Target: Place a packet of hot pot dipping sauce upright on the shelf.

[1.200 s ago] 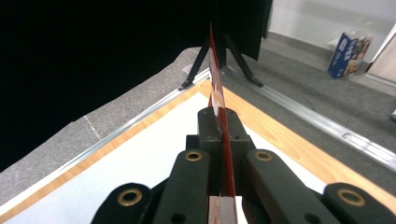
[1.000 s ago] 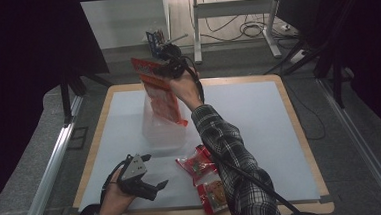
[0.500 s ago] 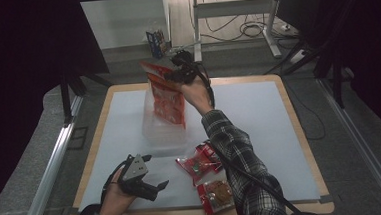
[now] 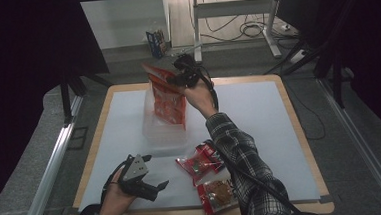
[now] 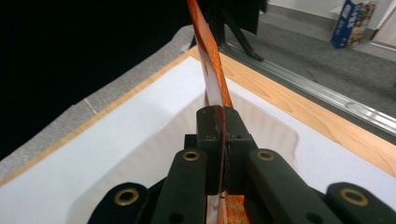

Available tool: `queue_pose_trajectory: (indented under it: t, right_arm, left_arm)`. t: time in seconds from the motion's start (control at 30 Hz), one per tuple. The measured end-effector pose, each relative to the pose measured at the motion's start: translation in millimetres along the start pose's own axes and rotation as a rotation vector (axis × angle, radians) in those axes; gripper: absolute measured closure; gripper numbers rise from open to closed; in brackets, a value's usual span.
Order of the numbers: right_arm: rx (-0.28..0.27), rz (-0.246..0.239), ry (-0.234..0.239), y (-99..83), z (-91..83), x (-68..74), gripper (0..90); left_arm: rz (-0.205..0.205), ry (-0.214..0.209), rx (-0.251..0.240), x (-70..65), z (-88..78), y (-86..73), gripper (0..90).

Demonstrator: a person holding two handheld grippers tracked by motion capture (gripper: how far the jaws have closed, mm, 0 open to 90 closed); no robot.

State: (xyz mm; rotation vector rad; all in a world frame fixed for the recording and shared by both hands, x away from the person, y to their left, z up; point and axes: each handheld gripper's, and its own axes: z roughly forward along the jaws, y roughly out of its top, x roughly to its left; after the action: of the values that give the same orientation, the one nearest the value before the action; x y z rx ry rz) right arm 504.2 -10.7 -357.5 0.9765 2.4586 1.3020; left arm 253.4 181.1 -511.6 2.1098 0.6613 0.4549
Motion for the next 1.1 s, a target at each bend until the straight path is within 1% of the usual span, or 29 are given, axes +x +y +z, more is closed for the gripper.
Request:
queue_pose_trajectory:
  t: [0.03, 0.23, 0.33, 0.4, 0.43, 0.5, 0.53, 0.57, 0.6, 0.63, 0.67, 0.7, 0.73, 0.8, 0.83, 0.9, 0.93, 0.97, 1.0, 1.03, 1.07, 1.1]
  right_arm:
    - [0.008, 0.002, -0.009, -2.7, -0.1, -2.4, 87.4]
    - [0.014, 0.016, -0.015, -8.1, -3.6, -8.0, 87.5]
    - [0.023, 0.020, -0.028, -11.0, -7.1, -11.6, 87.4]
    - [0.030, 0.036, -0.035, -13.9, -8.4, -15.2, 87.4]
    - [0.021, 0.060, -0.015, -16.0, -9.6, -18.3, 87.2]
    - [0.010, 0.065, 0.004, -14.0, -10.3, -17.3, 86.5]
    - [0.010, 0.065, 0.004, -14.0, -10.3, -17.3, 86.5]
    - [0.001, 0.064, 0.020, -11.9, -10.5, -15.4, 86.3]
    - [-0.010, 0.045, 0.040, -5.6, -9.7, -8.0, 85.3]
    - [-0.010, 0.045, 0.040, -5.6, -9.7, -8.0, 85.3]
    - [-0.005, 0.035, 0.039, -3.5, -8.9, -5.0, 84.5]
    - [0.002, 0.009, 0.030, -0.7, -7.3, -0.9, 81.8]
    - [0.008, -0.006, 0.018, 0.9, -5.7, 2.1, 77.9]
    - [0.023, -0.048, -0.012, 2.1, -3.2, 5.4, 70.3]
    - [0.023, -0.057, -0.018, 2.1, -3.1, 5.5, 58.2]
    - [0.024, -0.081, -0.038, 2.0, -4.1, 5.2, 45.2]
    - [0.024, -0.081, -0.038, 2.0, -4.1, 5.2, 45.2]
    - [0.029, -0.100, -0.053, 2.0, -5.5, 4.0, 34.6]
    - [0.029, -0.100, -0.053, 2.0, -5.5, 4.0, 34.6]
    - [0.029, -0.108, -0.065, 1.8, -7.7, 2.3, 24.4]
    - [0.029, -0.106, -0.073, 1.7, -8.3, 1.5, 19.7]
    - [0.032, -0.110, -0.087, 1.5, -9.7, 0.3, 16.8]
  left_arm:
    - [0.000, 0.000, -0.001, 0.0, 0.0, 0.0, 0.0]
    - [0.000, 0.000, 0.001, -0.2, 0.4, 0.0, 0.0]
    - [0.000, 0.001, 0.001, -0.2, 0.4, 0.0, 0.0]
    - [0.000, 0.001, 0.002, -0.5, 0.6, 0.1, 0.0]
    - [0.001, 0.000, 0.002, -0.6, 0.7, 0.1, 0.0]
    - [0.002, 0.001, 0.004, -0.6, 1.1, 0.2, 0.0]
    - [0.002, 0.001, 0.004, -0.6, 1.1, 0.2, 0.0]
    - [0.002, 0.001, 0.003, -0.5, 1.1, 0.1, 0.0]
    - [0.002, 0.001, 0.003, -0.2, 0.8, 0.1, 0.0]
    - [0.003, 0.003, 0.003, 0.0, 0.6, 0.1, 0.0]
    - [0.003, 0.004, 0.003, 0.4, 0.3, 0.0, 0.0]
    - [0.003, 0.004, 0.002, 0.4, 0.1, -0.2, 0.0]
    - [0.002, 0.005, 0.001, 0.4, -0.1, -0.2, 0.0]
    - [0.002, 0.003, 0.000, 0.4, -0.4, -0.2, 0.0]
    - [0.003, 0.003, 0.000, 0.3, -0.3, -0.2, 0.0]
    - [0.005, 0.004, 0.001, 0.2, -0.2, -0.1, 0.0]
    - [0.005, 0.003, 0.001, 0.1, -0.1, -0.1, 0.0]
    - [0.004, 0.003, 0.001, 0.0, 0.1, -0.1, 0.0]
    - [0.004, 0.003, 0.001, 0.0, 0.1, -0.1, 0.0]
    - [0.004, 0.003, 0.002, -0.2, 0.5, -0.1, 0.0]
    - [0.004, 0.003, 0.002, -0.2, 0.5, -0.1, 0.0]
    - [0.005, 0.003, 0.002, -0.3, 0.6, -0.1, 0.0]
